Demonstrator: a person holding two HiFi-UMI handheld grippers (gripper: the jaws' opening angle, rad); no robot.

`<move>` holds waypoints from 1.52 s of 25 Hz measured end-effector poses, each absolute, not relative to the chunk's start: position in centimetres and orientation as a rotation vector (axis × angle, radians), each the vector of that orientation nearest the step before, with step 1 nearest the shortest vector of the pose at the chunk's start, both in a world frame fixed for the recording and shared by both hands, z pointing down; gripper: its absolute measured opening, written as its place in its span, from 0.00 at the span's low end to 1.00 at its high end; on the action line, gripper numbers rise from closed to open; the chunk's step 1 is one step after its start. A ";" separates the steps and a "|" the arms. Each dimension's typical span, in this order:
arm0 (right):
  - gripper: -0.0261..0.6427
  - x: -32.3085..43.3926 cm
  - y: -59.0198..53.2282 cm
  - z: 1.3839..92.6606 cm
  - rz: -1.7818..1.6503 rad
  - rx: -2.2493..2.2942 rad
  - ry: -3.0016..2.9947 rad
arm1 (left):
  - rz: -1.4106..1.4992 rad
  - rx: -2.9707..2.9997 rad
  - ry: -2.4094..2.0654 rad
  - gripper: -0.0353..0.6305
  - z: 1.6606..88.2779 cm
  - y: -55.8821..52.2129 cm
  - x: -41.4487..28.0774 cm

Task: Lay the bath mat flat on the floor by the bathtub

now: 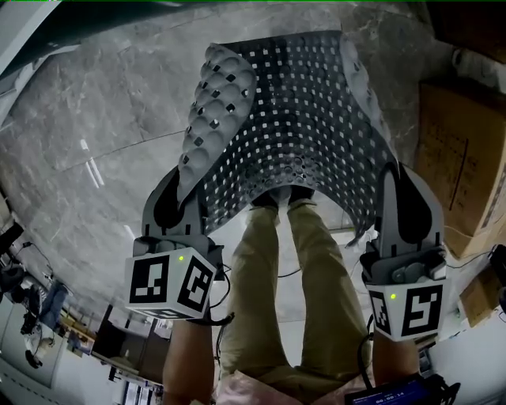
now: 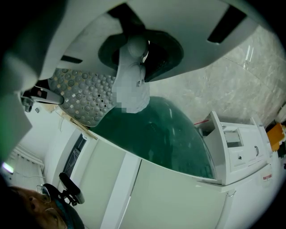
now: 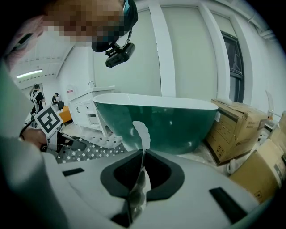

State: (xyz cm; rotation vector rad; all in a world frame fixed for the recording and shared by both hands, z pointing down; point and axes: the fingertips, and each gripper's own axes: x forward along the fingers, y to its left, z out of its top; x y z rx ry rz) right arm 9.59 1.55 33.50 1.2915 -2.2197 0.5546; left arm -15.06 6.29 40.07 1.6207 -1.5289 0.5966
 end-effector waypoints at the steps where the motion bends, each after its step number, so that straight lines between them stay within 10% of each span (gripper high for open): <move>1: 0.08 9.6 1.6 33.5 0.554 1.288 -2.221 | 0.597 1.618 -1.530 0.11 40.1 6.3 -15.1; 38: 0.08 10.0 1.8 33.9 0.546 1.304 -2.202 | 0.575 1.604 -1.522 0.11 40.9 6.7 -14.8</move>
